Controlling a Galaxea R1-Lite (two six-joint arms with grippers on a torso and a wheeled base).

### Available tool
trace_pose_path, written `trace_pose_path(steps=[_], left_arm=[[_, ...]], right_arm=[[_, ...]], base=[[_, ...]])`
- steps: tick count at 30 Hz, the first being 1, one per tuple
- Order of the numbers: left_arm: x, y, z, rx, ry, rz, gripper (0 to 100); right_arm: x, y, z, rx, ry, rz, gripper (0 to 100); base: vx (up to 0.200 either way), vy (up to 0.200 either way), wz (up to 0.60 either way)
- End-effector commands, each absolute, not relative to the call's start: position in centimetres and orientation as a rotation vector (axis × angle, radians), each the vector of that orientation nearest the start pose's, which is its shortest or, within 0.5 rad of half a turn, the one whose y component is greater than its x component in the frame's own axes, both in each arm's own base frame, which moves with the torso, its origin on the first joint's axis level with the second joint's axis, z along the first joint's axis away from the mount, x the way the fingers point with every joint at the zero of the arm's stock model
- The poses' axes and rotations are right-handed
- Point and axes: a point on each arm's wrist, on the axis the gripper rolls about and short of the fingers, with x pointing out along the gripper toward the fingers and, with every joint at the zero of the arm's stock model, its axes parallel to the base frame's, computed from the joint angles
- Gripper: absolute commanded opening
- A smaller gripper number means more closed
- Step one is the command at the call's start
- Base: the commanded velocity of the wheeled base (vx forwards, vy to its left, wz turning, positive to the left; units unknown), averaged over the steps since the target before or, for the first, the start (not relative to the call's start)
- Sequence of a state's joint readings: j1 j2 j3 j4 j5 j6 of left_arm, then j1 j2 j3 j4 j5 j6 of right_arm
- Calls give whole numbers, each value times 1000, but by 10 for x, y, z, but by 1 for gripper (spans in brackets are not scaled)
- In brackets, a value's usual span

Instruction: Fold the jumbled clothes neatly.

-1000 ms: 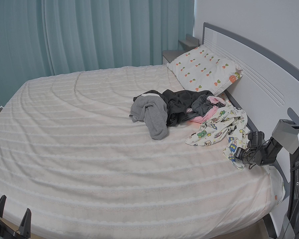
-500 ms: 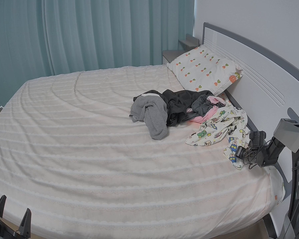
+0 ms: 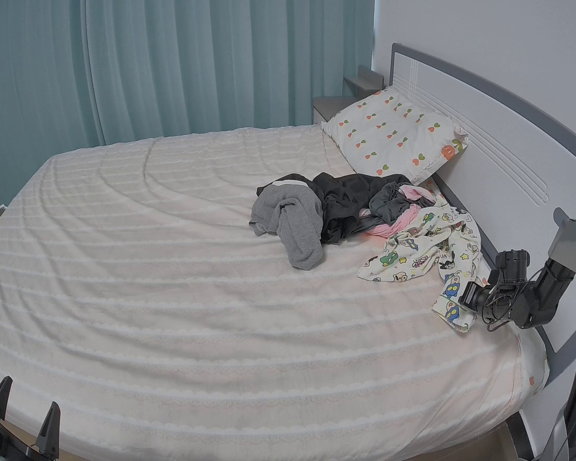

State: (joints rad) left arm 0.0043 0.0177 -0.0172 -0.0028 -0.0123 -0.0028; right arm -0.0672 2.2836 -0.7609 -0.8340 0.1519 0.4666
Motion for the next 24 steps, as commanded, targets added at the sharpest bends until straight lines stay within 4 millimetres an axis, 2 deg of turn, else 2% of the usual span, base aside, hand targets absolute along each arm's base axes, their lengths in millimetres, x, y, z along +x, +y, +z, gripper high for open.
trace_pose_path(steps=[1,8,13,14,21,23,24], left_arm=[[-22,0,76,-3,6,-8,100],[-22,0,76,6,8,-9,100],[-22,0,76,8,8,-9,100],[-22,0,76,9,8,-9,100],[-21,-1,76,27,17,-19,100],[-22,-1,76,17,11,-20,100],[-22,-1,79,14,-3,-31,100]], right_arm=[[322,-8,28,538,647,42,0],[290,7,56,531,548,143,0],[257,23,84,585,517,312,0],[256,23,85,587,513,321,0],[221,52,133,546,391,570,0],[215,60,142,536,371,621,0],[208,73,152,523,358,692,0]], base=[[0,0,0],[0,0,0],[0,0,0],[0,0,0],[0,0,0],[0,0,0],[0,0,0]])
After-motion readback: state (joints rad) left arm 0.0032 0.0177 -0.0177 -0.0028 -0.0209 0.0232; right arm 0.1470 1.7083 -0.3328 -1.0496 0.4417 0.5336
